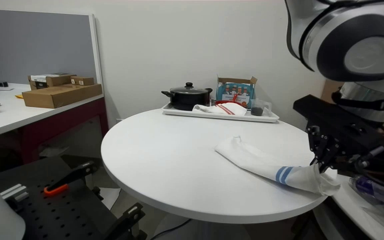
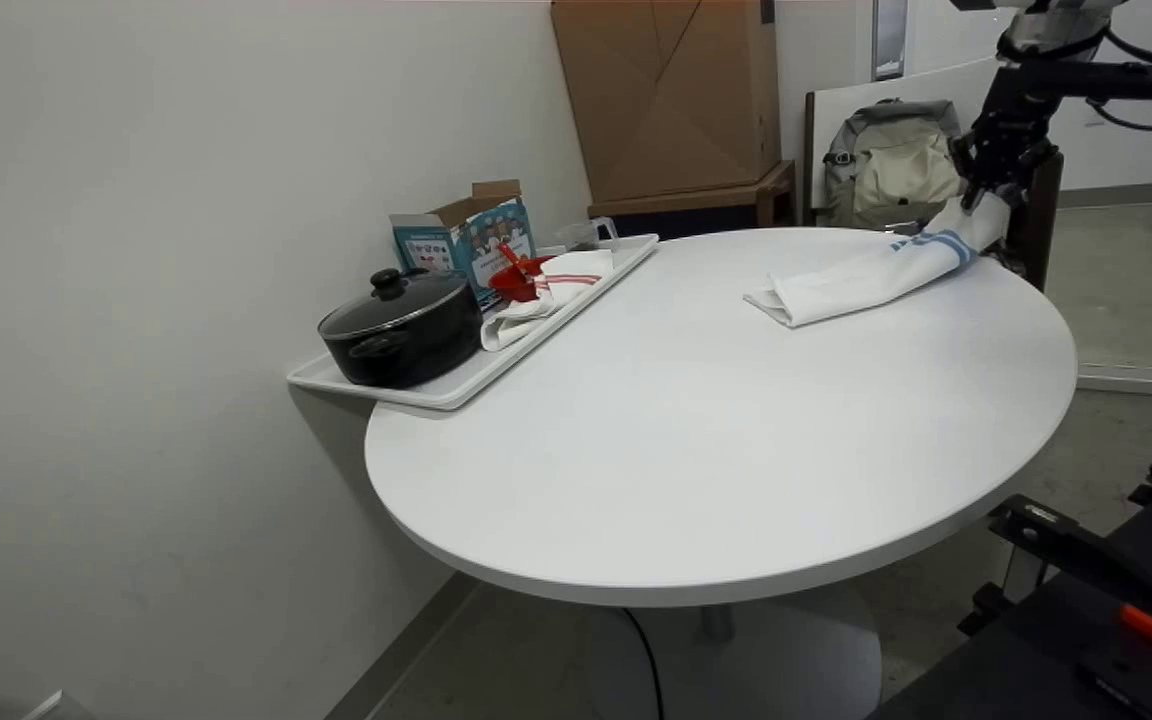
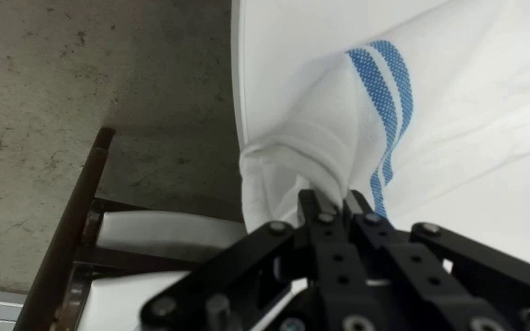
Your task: Fold the cloth on the table
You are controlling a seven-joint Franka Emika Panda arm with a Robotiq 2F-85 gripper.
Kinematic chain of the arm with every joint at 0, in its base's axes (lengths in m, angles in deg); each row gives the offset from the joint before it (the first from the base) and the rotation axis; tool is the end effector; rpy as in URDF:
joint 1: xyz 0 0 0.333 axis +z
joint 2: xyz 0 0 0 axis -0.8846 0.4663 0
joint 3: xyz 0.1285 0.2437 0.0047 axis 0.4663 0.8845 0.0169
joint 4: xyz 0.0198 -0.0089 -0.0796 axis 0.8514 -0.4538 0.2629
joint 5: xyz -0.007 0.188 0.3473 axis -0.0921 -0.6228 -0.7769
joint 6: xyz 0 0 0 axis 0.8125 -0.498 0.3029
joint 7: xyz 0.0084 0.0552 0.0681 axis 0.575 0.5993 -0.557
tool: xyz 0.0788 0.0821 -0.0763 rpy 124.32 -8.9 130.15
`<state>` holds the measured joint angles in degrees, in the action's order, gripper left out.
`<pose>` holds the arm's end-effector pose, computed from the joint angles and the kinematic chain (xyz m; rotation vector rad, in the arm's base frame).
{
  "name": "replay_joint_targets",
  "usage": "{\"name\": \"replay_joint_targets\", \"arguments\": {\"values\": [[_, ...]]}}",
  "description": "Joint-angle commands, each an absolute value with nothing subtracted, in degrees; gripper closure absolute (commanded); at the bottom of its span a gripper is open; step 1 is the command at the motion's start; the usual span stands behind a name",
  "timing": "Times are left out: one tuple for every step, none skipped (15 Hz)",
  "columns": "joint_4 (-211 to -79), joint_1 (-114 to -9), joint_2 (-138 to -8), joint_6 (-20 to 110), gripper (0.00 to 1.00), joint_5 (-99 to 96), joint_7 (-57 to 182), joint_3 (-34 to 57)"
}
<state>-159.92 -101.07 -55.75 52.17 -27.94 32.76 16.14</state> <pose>0.4936 -0.3772 0.1380 -2.8035 0.7965 -0.2306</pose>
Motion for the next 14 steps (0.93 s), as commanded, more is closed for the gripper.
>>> {"name": "replay_joint_targets", "arguments": {"values": [[-160.8, -102.8, -61.3, 47.8, 0.96, -31.0, 30.9, 16.2], [-160.7, -102.8, -62.3, 46.9, 0.96, -31.3, 30.9, 16.0], [-160.7, -102.5, -63.2, 46.0, 0.96, -31.4, 31.1, 15.6], [-160.7, -102.0, -63.9, 45.3, 0.96, -31.2, 31.4, 15.2], [-160.7, -101.4, -64.4, 44.7, 0.96, -31.0, 31.5, 14.9], [-160.8, -100.6, -64.9, 43.7, 0.96, -30.4, 31.9, 14.7], [-161.1, -99.4, -65.4, 42.9, 0.96, -29.7, 32.4, 14.6], [-161.4, -98.2, -65.7, 41.9, 0.96, -29.2, 32.8, 14.6], [-161.6, -96.6, -65.9, 41.3, 0.96, -28.7, 33.4, 14.6], [-161.8, -94.8, -65.9, 40.9, 0.96, -28.2, 33.9, 14.5], [-162.1, -92.5, -66.1, 40.8, 0.96, -27.5, 34.9, 14.5], [-162.1, -90.3, -66.0, 40.8, 0.96, -27.0, 35.5, 14.4], [-162.3, -87.7, -66.0, 41.1, 0.96, -26.2, 36.5, 14.4], [-162.3, -85.1, -65.8, 41.4, 0.96, -25.3, 37.9, 14.4]]}}
